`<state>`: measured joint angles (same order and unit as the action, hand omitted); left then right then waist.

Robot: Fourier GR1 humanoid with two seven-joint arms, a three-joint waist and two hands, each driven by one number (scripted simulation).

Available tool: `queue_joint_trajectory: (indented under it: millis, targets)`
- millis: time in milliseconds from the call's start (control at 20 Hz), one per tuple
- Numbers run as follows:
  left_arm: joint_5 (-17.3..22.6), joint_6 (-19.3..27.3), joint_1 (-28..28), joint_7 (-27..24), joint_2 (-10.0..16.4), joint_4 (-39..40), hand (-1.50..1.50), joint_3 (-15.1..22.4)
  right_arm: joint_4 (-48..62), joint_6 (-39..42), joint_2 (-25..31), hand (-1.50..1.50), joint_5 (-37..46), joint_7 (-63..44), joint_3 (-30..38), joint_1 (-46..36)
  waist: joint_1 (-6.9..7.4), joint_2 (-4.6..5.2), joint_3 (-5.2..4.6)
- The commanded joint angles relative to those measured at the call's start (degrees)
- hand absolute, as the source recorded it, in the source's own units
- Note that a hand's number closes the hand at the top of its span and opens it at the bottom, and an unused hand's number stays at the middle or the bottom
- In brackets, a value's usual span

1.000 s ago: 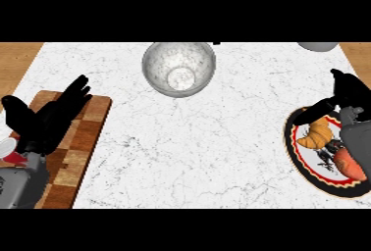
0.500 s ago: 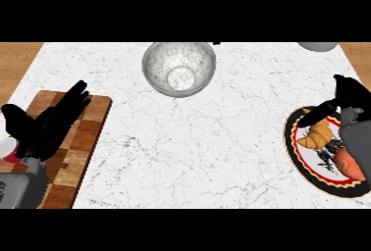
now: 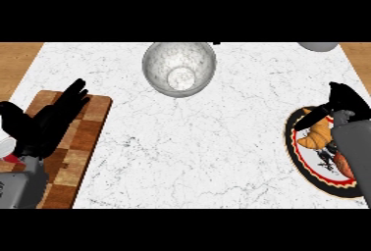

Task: Pick the croissant from the plate and place it in the bowl

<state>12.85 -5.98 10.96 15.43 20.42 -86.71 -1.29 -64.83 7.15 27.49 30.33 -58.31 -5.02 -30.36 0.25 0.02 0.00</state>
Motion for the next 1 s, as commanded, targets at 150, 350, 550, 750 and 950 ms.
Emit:
queue_joint_trajectory:
  millis: [150, 350, 550, 750, 950]
  targets:
    - [-1.7, -1.1, 0.0, -0.1, -1.8, 0.3, 0.00, -1.5, 5.3, 2.1, -1.8, -1.50, 1.9, 1.0, 3.4, -1.5, -0.06, 0.01, 0.00]
    - [-0.6, -3.0, -0.1, 2.9, -0.4, -2.0, 0.00, -3.2, 6.2, 1.6, -0.8, -1.50, 2.5, 4.4, 5.2, 1.1, -0.11, -0.04, 0.01]
    - [-2.5, -4.4, -0.7, -2.3, -1.7, 3.3, 0.00, -4.1, 12.9, -1.8, -4.6, -1.50, 5.6, 4.8, 5.5, -1.9, 0.05, 0.06, 0.00]
    - [-3.5, -2.7, 1.6, 0.1, -3.2, 0.8, 0.00, -3.6, 17.8, -3.6, -3.7, -1.50, 5.7, 11.3, 7.5, 0.6, 0.00, 0.07, 0.02]
    - [-4.4, -3.2, -1.5, 0.4, -4.7, -1.6, 0.00, -3.2, 20.6, -5.6, -4.8, -1.50, 7.3, 12.2, 8.4, -0.8, 0.05, 0.02, 0.01]
